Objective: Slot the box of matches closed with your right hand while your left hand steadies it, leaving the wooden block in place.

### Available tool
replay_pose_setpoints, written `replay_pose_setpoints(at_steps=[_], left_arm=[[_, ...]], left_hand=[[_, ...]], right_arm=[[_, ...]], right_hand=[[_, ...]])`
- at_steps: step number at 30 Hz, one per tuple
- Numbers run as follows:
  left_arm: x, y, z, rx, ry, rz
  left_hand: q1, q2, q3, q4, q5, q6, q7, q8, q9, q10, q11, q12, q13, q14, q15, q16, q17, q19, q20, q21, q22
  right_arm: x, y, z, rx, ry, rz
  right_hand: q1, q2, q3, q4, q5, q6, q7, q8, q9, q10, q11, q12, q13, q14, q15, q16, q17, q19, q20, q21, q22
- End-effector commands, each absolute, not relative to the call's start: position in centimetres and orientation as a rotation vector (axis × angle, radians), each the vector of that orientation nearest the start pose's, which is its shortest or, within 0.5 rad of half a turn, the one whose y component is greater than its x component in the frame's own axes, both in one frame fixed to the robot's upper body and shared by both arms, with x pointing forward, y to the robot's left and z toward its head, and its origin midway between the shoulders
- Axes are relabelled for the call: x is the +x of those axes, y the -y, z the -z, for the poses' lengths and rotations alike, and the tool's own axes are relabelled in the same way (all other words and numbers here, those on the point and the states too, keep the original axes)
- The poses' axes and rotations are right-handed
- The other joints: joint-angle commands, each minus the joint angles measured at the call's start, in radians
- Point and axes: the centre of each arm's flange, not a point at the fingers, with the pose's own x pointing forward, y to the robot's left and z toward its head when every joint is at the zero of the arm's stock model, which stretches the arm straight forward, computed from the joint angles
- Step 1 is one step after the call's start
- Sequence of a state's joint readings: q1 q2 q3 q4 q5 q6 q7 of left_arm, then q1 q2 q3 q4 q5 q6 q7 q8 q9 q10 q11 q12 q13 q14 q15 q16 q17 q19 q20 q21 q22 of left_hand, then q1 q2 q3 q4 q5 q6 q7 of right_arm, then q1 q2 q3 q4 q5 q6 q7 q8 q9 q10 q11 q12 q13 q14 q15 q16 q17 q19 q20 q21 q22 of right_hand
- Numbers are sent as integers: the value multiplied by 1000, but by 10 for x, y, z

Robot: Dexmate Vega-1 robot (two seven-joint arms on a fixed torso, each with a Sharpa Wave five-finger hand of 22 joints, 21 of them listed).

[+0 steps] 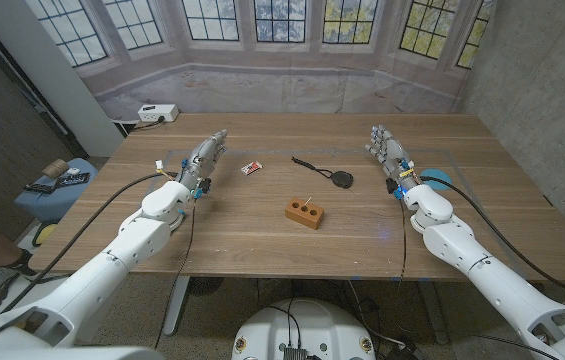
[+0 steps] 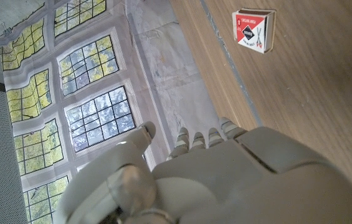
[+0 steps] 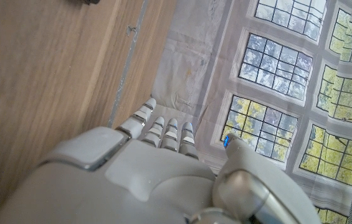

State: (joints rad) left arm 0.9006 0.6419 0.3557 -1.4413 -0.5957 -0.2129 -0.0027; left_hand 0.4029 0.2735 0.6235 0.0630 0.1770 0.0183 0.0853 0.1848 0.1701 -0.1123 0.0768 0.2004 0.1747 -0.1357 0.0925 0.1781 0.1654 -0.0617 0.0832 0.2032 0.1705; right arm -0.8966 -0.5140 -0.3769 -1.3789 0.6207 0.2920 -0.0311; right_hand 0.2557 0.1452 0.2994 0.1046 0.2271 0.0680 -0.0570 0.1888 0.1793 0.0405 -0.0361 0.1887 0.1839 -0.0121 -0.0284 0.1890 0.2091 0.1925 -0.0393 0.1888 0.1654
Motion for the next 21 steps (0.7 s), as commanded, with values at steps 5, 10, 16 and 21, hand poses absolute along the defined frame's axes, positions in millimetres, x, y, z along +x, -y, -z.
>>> replay_pose_setpoints(at_steps=[5,10,16,21], left_arm=[[612,-321,8,238,579,161],[605,-326,3,289,583,149],[598,-330,-4,358,589,112],[592,-334,-12,450,589,77]], left_hand=[[-97,-123,3,-28,-1,10,-2,4,5,8,-2,6,5,-7,6,-3,2,-23,30,-12,2],[-87,-131,2,-51,0,15,-6,2,5,-12,21,-3,7,-26,44,-6,3,-36,43,-16,2],[-79,-147,-3,-74,2,53,-1,14,6,-16,26,-3,8,-30,53,-3,5,-37,55,-15,3],[-76,-153,-4,-84,3,64,1,16,7,-18,24,-3,9,-36,53,-4,6,-38,57,-15,3]], right_arm=[[637,277,37,36,606,-200],[637,278,36,45,606,-202],[640,277,32,46,608,-209],[642,275,30,43,608,-217]], right_hand=[[16,-3,2,-8,2,4,8,3,4,-2,2,4,5,5,-33,7,-2,8,-52,4,2],[19,-3,4,-11,1,5,9,3,4,-1,5,5,5,8,-31,8,-4,12,-48,5,2],[23,-4,7,-17,0,9,11,5,4,2,6,6,5,11,-32,8,-7,16,-45,6,2],[26,-6,9,-21,-1,11,14,5,4,4,10,6,5,14,-30,9,-8,19,-44,6,3]])
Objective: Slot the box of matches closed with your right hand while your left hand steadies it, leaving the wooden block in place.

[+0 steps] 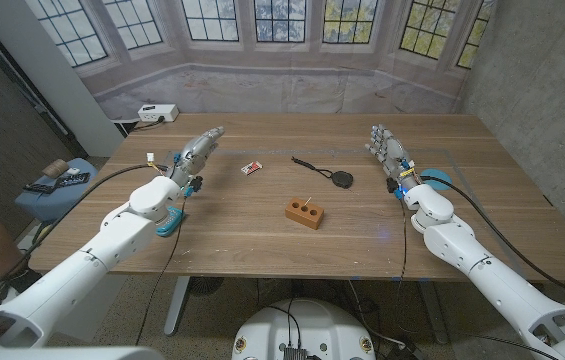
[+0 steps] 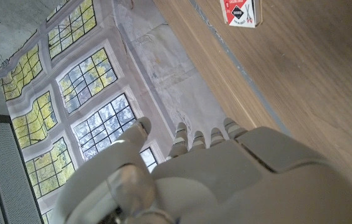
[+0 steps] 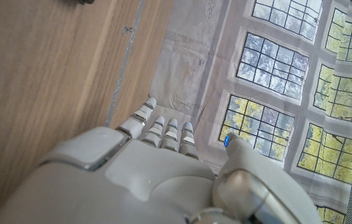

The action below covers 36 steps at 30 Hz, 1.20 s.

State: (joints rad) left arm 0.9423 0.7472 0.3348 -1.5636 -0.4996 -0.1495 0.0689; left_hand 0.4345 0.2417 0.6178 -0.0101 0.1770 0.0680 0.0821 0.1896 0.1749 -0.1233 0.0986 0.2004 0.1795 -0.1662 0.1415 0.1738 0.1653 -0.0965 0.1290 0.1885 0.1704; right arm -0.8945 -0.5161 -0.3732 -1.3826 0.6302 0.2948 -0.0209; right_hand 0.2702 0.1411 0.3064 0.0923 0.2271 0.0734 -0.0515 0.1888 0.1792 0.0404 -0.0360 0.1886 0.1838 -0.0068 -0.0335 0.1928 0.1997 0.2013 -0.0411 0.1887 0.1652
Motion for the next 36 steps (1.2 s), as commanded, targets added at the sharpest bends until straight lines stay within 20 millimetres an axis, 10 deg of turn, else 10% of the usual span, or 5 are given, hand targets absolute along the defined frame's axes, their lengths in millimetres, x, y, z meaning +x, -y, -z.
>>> replay_pose_setpoints(at_steps=[1,36], left_arm=[[591,-335,-13,468,588,72],[546,-305,-62,953,498,-184]], left_hand=[[-105,-123,1,-16,3,15,5,10,2,-13,4,-5,4,-13,5,-1,6,-6,11,0,3],[-24,-189,-5,-149,23,132,44,31,6,-33,33,3,6,-12,14,12,9,43,30,15,4]], right_arm=[[643,275,30,43,608,-218],[651,305,13,39,609,-271]], right_hand=[[11,-2,2,-9,-1,7,9,6,5,4,10,6,6,9,-25,5,1,10,-42,6,3],[25,-11,10,-32,-8,42,18,14,5,8,7,7,6,16,-22,5,-6,22,-33,7,3]])
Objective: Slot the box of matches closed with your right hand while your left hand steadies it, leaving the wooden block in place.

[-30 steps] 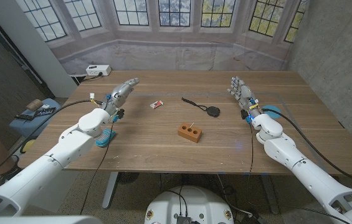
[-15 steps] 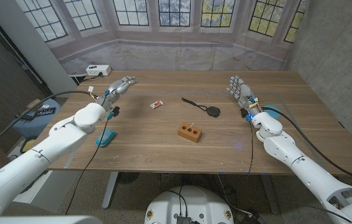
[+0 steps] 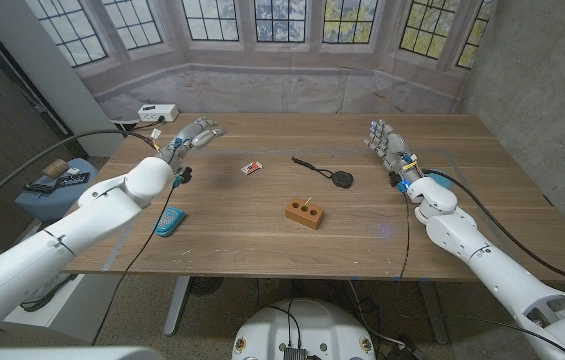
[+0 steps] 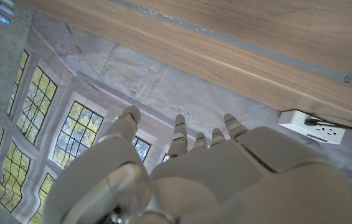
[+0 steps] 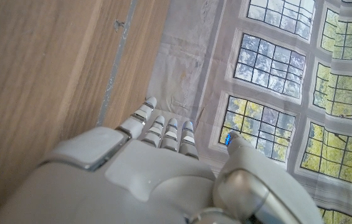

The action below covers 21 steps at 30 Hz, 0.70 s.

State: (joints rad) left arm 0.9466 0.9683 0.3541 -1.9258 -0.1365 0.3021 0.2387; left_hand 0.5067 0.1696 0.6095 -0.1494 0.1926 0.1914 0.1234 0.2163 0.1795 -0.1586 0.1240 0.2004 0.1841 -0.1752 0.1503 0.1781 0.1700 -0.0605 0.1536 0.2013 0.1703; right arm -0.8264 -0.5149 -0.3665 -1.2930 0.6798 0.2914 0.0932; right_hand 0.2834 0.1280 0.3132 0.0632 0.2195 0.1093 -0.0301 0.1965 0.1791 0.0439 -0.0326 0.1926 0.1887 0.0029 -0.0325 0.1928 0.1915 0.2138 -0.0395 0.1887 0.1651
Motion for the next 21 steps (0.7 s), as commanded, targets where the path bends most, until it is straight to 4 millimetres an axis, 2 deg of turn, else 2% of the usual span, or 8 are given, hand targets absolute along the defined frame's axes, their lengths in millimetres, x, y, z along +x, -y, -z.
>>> replay_pose_setpoints(at_steps=[1,5,14,21], left_arm=[[546,-304,-62,961,491,-185],[545,-300,-66,1006,463,-204],[543,-293,-80,1109,439,-252],[545,-294,-92,1155,381,-244]], left_hand=[[-94,-118,4,-12,8,9,4,4,1,1,8,3,1,-4,6,7,5,6,4,2,5],[-82,-124,3,-18,10,13,6,0,2,-19,12,-4,1,-33,14,-2,5,-10,4,-6,5],[-69,-139,-7,-17,14,22,18,-11,2,-84,39,-17,2,-113,27,-11,5,-62,4,-19,5],[-54,-149,-9,-22,18,11,49,-18,3,-111,56,-18,1,-136,41,-8,5,-79,7,-20,5]], right_arm=[[651,306,13,37,608,-270],[650,310,13,37,604,-266],[647,315,16,41,597,-263],[646,313,19,50,589,-265]], right_hand=[[13,2,4,-4,0,7,-3,7,5,5,5,4,1,6,-23,5,2,10,-35,7,3],[14,2,4,-5,-1,8,-2,6,5,6,5,4,1,7,-24,5,2,10,-35,7,3],[16,1,6,-9,-2,9,2,6,6,6,5,4,1,7,-23,4,1,11,-36,7,3],[16,0,7,-11,-3,13,4,6,6,6,5,3,1,6,-21,4,1,11,-36,6,3]])
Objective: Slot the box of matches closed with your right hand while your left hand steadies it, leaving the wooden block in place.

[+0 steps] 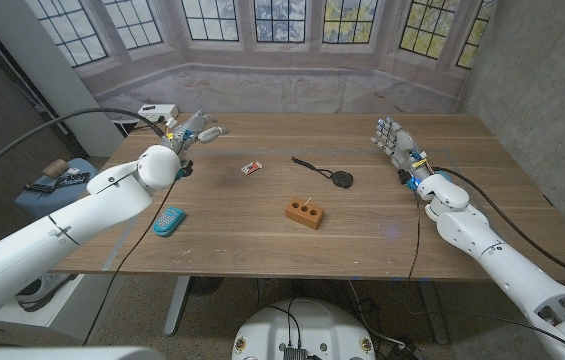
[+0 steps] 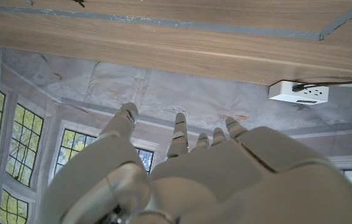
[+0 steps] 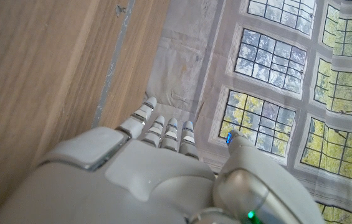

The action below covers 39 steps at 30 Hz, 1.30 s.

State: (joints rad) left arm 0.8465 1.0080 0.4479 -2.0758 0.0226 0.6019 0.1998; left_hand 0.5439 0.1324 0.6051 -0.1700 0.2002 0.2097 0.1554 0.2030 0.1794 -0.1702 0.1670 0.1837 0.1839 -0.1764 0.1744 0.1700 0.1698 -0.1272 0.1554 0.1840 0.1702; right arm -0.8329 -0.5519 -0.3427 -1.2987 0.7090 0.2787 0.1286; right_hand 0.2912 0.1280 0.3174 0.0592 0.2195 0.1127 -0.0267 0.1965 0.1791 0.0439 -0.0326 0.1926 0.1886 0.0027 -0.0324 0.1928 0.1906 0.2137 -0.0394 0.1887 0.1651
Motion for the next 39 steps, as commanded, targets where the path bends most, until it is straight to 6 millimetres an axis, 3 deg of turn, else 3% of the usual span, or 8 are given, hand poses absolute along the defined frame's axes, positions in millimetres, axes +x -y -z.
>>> replay_pose_setpoints(at_steps=[1,10,16,17,18,24,29,39], left_arm=[[546,-295,-93,1159,374,-241],[551,-298,-106,1192,304,-217],[556,-298,-116,1194,263,-185],[557,-297,-118,1194,251,-184],[558,-296,-120,1196,246,-181],[565,-288,-134,1244,179,-159],[570,-277,-140,1306,154,-159],[574,-258,-146,1395,120,-168]], left_hand=[[-88,-113,-4,-1,11,-10,21,-6,3,-103,18,-1,1,-137,17,1,5,-16,7,-3,5],[-58,-118,-4,-4,14,-33,46,-11,3,-141,39,-1,0,-173,34,1,5,-48,14,-3,6],[-6,-137,-14,-4,8,-49,55,-7,4,-169,50,6,-1,-210,38,5,5,-82,47,1,6],[53,-138,-48,11,4,-44,56,-1,5,-176,50,14,-2,-216,40,10,5,-90,56,9,7],[64,-133,-64,13,7,-35,55,0,6,-178,50,14,-2,-218,40,10,5,-93,53,9,7],[107,-118,-110,17,15,3,54,-7,6,-184,50,13,-3,-237,41,10,5,-133,55,9,8],[115,-106,-133,19,16,20,54,-7,6,-187,50,13,-3,-247,41,10,5,-156,55,9,8],[153,-99,-158,15,18,53,54,-5,8,-164,51,14,-3,-233,41,10,5,-149,54,10,7]], right_arm=[[646,313,19,51,588,-266],[646,311,21,57,581,-269],[646,309,21,62,580,-270],[646,309,22,62,580,-270],[646,309,22,62,580,-269],[646,311,23,69,582,-265],[647,312,25,80,583,-266],[651,315,29,104,588,-269]], right_hand=[[8,1,3,-8,-4,10,1,6,6,6,6,3,1,6,-21,4,2,11,-36,6,3],[12,0,4,-14,-5,16,7,7,6,8,5,4,2,9,-17,5,2,11,-30,5,4],[11,1,3,-17,-8,21,10,8,6,11,7,4,2,10,-12,7,3,12,-24,5,4],[11,0,3,-17,-8,22,11,8,6,12,8,5,2,11,-11,7,3,13,-23,5,4],[11,0,2,-17,-8,22,11,8,6,12,9,5,2,10,-11,7,3,13,-23,5,4],[11,0,1,-20,-10,28,15,9,6,13,9,5,2,11,-5,9,4,13,-20,5,4],[13,0,1,-23,-11,30,16,9,6,14,11,5,2,12,-4,9,4,14,-20,5,4],[12,1,0,-27,-13,34,18,9,6,15,13,4,2,11,-3,10,5,14,-17,4,4]])
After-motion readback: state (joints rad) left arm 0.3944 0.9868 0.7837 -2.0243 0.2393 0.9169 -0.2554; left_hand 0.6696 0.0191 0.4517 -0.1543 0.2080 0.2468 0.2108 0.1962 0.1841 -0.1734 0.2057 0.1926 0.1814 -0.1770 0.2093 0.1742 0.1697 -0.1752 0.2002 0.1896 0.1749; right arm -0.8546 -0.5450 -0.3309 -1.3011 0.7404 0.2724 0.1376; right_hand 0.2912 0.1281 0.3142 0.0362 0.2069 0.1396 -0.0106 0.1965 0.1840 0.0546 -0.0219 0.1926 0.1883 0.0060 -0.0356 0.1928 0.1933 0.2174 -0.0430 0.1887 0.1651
